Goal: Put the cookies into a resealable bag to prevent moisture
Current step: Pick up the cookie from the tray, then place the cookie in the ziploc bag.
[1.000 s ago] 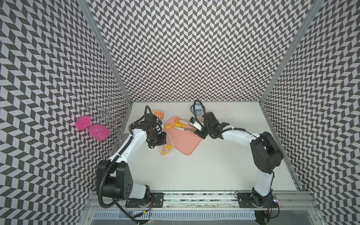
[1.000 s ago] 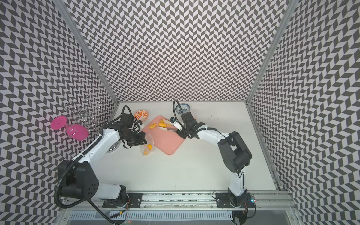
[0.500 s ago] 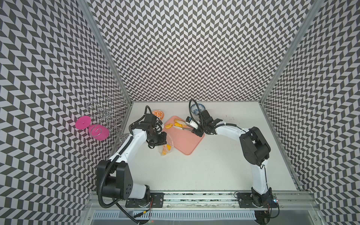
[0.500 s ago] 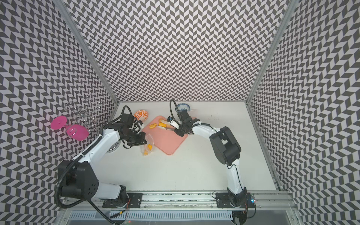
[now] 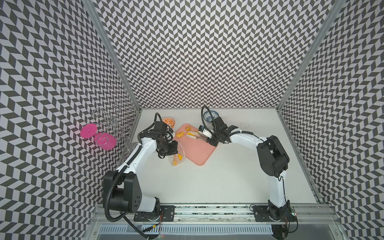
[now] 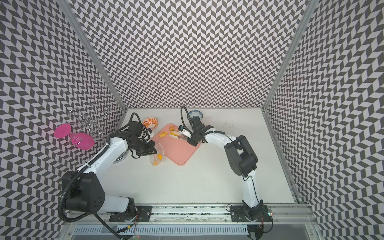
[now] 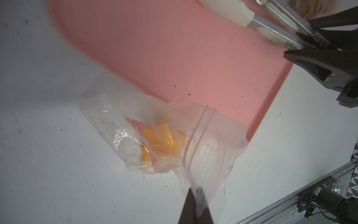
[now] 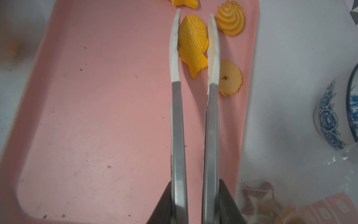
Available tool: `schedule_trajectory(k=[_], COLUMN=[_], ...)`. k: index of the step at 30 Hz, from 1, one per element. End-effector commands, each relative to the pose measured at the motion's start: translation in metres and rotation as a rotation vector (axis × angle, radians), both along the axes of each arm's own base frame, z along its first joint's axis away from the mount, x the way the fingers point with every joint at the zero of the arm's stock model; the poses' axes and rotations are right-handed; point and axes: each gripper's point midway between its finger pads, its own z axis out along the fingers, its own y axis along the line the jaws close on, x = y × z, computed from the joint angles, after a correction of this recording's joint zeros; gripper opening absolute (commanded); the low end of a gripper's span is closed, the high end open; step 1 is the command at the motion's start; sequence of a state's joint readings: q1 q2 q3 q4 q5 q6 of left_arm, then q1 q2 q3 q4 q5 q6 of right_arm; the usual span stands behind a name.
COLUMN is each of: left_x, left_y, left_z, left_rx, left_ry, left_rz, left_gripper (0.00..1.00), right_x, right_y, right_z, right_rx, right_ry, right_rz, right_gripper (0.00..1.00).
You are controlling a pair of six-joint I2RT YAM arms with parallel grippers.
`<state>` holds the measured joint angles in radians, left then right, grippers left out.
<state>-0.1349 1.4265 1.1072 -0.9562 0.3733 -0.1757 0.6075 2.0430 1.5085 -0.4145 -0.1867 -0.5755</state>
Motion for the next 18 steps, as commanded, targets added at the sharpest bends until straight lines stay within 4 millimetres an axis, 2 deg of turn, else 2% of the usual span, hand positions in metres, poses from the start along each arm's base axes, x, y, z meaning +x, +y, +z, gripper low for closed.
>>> schedule_trajectory(k=[1, 4, 13, 18], left_x=[0.006, 0.011, 0.019, 0.025], left_y=[0.0, 0.005, 0.001, 0.005], left_z=[-0.001, -0.005, -0.016, -0.014], left_rx=[-0.006, 0.028, -0.019, -0.032], left_ry=[-0.019, -0.015, -0.01, -0.016], left_rz=[-0.004, 0.004, 0.005, 0.032], left_gripper=[0.0, 0.0, 0.0, 0.0], right_x=[-0.008, -0.028, -0.105, -0.128], right_y=[0.004, 0.001, 0.001, 0.007], right_z=[0.049, 0.067, 0.109, 0.116], right_rx=[0.099, 0.183, 0.51, 0.671], right_ry=[-0.069, -0.055, 0.101, 0.243], right_rz=[0.008, 0.015, 0.04, -0.012], right_gripper=[0.26, 0.25, 0.25, 0.25])
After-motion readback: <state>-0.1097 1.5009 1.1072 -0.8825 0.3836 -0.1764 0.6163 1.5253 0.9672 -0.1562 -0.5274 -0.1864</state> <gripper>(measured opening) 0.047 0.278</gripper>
